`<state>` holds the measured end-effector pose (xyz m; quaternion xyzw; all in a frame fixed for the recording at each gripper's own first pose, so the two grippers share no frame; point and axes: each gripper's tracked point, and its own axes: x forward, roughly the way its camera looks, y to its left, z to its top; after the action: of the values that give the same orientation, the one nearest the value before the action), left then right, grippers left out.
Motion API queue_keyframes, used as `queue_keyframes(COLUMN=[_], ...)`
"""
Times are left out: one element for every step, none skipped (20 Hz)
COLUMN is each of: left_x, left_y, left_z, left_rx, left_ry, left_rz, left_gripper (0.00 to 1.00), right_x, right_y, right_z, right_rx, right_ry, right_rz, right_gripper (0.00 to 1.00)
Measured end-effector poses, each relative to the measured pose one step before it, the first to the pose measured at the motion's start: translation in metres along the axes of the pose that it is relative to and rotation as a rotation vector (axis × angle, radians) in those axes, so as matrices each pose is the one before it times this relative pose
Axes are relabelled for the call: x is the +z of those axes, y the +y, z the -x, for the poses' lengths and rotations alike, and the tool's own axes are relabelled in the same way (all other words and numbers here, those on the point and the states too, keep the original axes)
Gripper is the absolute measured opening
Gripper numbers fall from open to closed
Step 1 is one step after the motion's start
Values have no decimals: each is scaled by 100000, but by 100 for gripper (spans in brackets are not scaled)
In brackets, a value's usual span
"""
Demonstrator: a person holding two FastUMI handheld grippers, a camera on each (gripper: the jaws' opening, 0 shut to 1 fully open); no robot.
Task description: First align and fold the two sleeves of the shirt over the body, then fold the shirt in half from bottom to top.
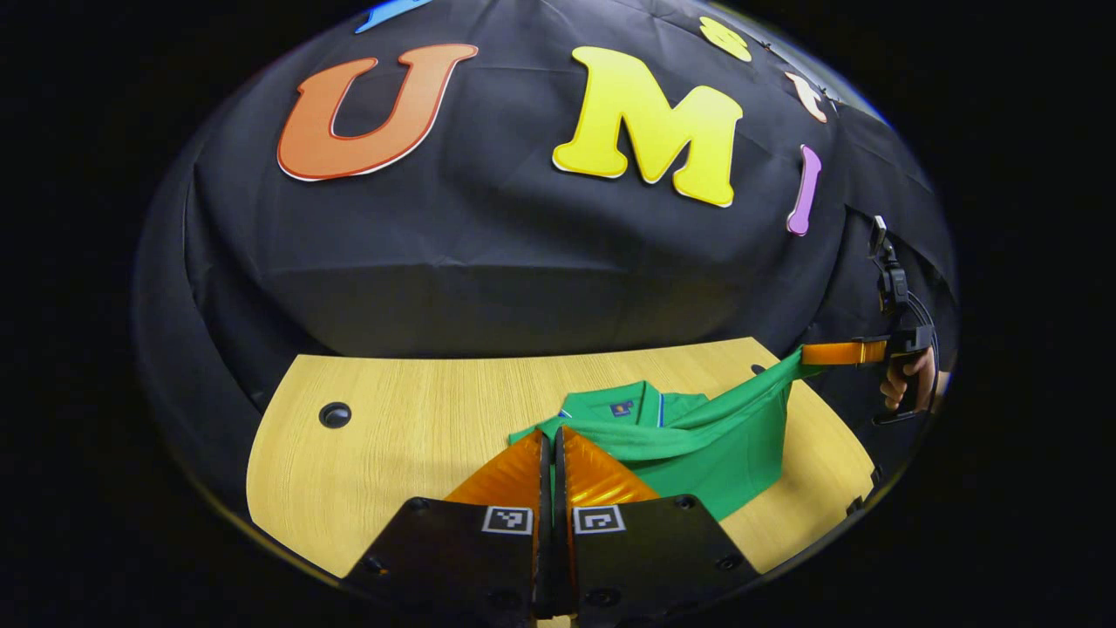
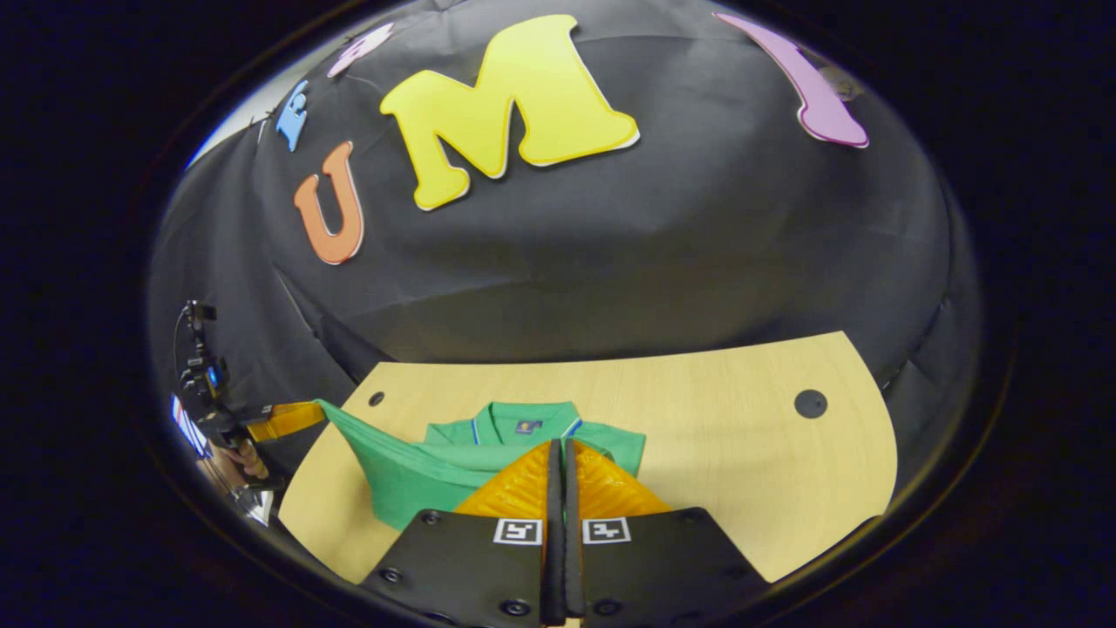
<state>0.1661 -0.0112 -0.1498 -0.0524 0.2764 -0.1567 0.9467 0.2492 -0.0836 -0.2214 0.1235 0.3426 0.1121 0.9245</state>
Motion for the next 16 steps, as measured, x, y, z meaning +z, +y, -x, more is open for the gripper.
queue_keyframes(left_x=[57, -260, -400, -576, -694, -719, -710, -805, -815, -832, -612, -372, -269, -157, -268, -192], left_y=[645, 408, 327, 171, 170, 238, 275, 376, 408, 258, -181, 144, 186, -115, -127, -288], left_z=[-1041, -1050, -1043, -1010, -982, -990, -874, -785, -889, -694, -585, -357, -435, -224, -123, -322], left_rx=[622, 647, 243, 293, 340, 691, 717, 1156, 1536, 1560, -268, 1454, 2083, 446, 1665, 1120], left_ry=[-138, 783, 682, 1214, 1365, 1405, 1053, 1438, 1733, 1568, 280, 1, -420, -401, 98, 161], left_rz=[366, 991, 598, 41, 315, 931, 1227, 1219, 1134, 1274, 1220, 519, 534, 888, 564, -1070], left_gripper=[3, 3, 3, 3, 3, 3, 3, 3, 4, 3, 3, 3, 4, 5, 0, 18], right_x=[-138, -230, -488, -336, -425, -423, -607, -408, -575, -464, -960, -567, -192, -228, -15, 164], right_y=[-672, -559, -541, -504, -448, -354, -446, -338, -335, -514, -771, -451, -56, 251, 53, 162], right_z=[-987, -975, -962, -936, -825, -991, -1214, -956, -1150, -995, -1049, -521, -308, -339, -103, 177], right_rx=[-1028, -809, -975, -715, -633, -602, -706, -588, -1028, -2197, -3684, -2492, -1139, -397, -1184, -238], right_ry=[652, 1120, 1220, 1143, 1242, 1160, 1216, 1043, 1350, 1495, 2257, 1224, 521, -217, -608, -1170], right_rz=[878, 272, -247, -513, -111, -179, 154, 428, 876, 1600, 2771, 2688, 1466, 696, 270, -439], right_gripper=[0, 2, 2, 2, 2, 2, 2, 2, 2, 2, 2, 2, 3, 3, 10, 12])
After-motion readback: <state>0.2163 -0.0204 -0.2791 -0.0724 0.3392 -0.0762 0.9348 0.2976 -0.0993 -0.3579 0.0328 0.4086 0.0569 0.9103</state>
